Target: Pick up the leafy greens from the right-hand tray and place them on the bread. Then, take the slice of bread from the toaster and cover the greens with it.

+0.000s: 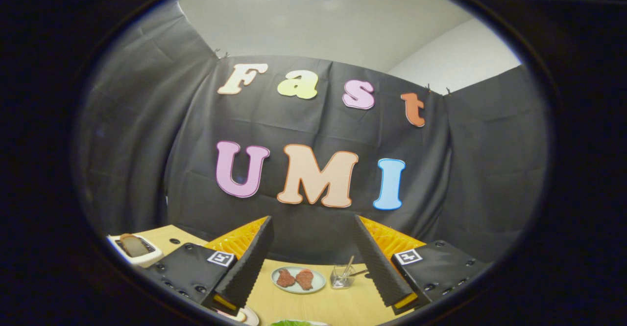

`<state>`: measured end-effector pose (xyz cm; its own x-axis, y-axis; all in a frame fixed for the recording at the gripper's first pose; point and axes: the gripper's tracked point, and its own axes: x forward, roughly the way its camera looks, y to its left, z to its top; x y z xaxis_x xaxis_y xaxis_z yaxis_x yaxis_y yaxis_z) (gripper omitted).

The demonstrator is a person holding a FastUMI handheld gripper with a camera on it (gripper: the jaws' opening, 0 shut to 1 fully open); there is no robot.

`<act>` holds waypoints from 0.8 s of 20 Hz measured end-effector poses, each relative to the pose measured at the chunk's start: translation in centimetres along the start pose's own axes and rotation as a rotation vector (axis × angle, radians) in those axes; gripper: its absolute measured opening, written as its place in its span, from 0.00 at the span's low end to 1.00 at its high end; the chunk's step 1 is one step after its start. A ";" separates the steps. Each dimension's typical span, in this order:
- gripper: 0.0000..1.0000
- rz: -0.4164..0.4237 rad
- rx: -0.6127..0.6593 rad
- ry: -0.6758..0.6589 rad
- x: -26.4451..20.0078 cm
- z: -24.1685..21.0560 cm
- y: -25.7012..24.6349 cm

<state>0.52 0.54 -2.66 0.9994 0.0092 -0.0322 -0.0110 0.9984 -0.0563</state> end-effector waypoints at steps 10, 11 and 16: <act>1.00 0.051 0.025 0.031 -0.2 -2.3 -1.2; 1.00 0.067 0.026 0.038 -0.2 -2.8 -1.1; 1.00 0.182 -0.010 0.099 0.0 -5.8 -0.6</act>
<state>0.38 -0.38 -8.45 0.9729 0.1835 -0.1407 -0.1921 0.9801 -0.0506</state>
